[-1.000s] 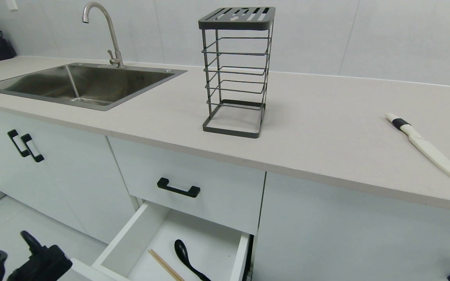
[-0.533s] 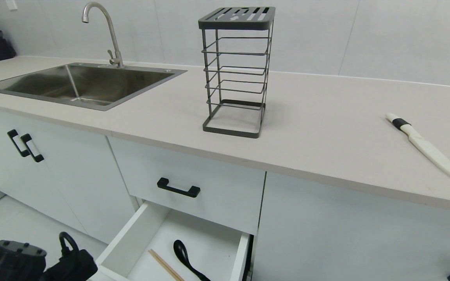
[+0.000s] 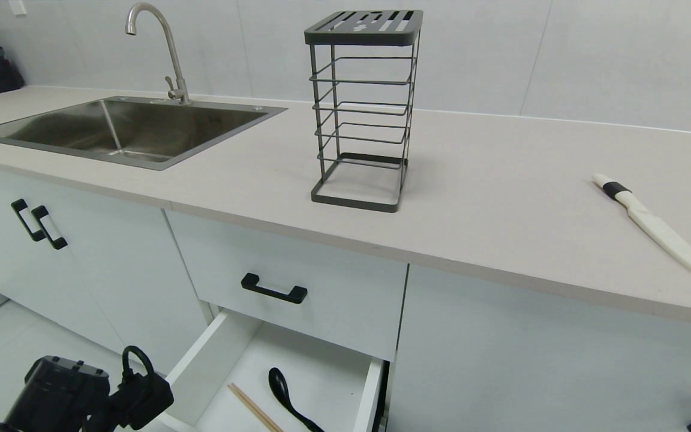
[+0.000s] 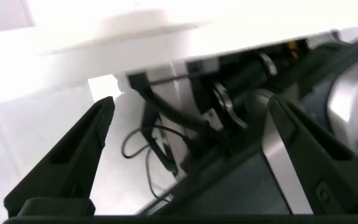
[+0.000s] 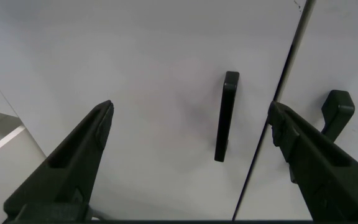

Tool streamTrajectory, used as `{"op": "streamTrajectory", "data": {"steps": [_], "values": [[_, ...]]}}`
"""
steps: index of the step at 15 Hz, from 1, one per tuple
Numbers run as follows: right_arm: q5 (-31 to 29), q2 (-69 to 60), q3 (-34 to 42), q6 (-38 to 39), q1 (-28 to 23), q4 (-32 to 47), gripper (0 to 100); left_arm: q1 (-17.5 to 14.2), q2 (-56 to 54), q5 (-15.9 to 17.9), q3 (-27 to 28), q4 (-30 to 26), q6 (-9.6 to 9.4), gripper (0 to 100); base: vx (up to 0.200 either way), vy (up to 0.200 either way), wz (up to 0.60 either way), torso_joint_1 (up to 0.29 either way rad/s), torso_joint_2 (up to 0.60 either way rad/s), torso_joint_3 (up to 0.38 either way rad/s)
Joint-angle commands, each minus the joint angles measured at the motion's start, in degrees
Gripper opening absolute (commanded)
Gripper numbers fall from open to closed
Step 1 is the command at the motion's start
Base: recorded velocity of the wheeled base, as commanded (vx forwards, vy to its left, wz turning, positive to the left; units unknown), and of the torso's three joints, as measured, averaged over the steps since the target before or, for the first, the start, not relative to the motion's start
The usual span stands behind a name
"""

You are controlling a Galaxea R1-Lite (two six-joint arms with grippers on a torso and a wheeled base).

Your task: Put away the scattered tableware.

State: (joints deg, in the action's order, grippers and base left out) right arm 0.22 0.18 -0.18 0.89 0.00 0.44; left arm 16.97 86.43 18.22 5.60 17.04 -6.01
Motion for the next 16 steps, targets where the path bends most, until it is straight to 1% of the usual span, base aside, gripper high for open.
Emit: {"op": "streamTrajectory", "data": {"steps": [1, 3, 5, 8, 10, 11, 14, 16], "values": [[0.0, 0.1, 0.0, 0.0, 0.0, 0.0, 100, 0.0, 3.2, -0.6, 0.0, 0.5, 0.03, 100, 0.0, 0.0, 0.0, 0.0, 0.0, 0.0], [0.0, 0.1, 0.0, 0.0, 0.0, 0.0, 100, 0.0, 4.3, -0.7, 0.3, 1.5, 0.03, 100, 0.0, 0.0, 0.0, 0.0, 0.0, 0.0], [0.0, 0.1, 0.0, 0.0, 0.0, 0.0, 100, 0.0, 6.2, -0.9, 0.4, 4.8, 0.03, 100, 0.0, 0.0, 0.0, 0.0, 0.0, 0.0], [0.0, 0.1, 0.0, 0.0, 0.0, 0.0, 100, 0.0, 8.7, -0.9, 0.1, 8.2, 0.03, 100, 0.0, 0.0, 0.0, 0.0, 0.0, 0.0], [0.0, 0.1, 0.0, 0.0, 0.0, 0.0, 100, 0.0, 9.6, -1.7, 0.0, 9.9, 0.03, 100, 0.0, 0.0, 0.0, 0.0, 0.0, 0.0], [0.0, 0.1, 0.0, 0.0, 0.0, 0.0, 100, 0.0, 10.5, -2.4, -0.1, 11.9, 0.03, 100, 0.0, 0.0, 0.0, 0.0, 0.0, 0.0], [0.0, 0.1, 0.0, 0.0, 0.0, 0.0, 100, 0.0, 12.2, -2.4, 0.2, 16.0, 0.03, 100, 0.0, 0.0, 0.0, 0.0, 0.0, 0.0], [0.0, 0.1, 0.0, -0.1, 0.0, 0.0, 100, 0.0, 14.6, -2.4, -0.1, 20.9, 0.03, 100, 0.0, 0.0, 0.0, 0.0, 0.0, 0.0]]}}
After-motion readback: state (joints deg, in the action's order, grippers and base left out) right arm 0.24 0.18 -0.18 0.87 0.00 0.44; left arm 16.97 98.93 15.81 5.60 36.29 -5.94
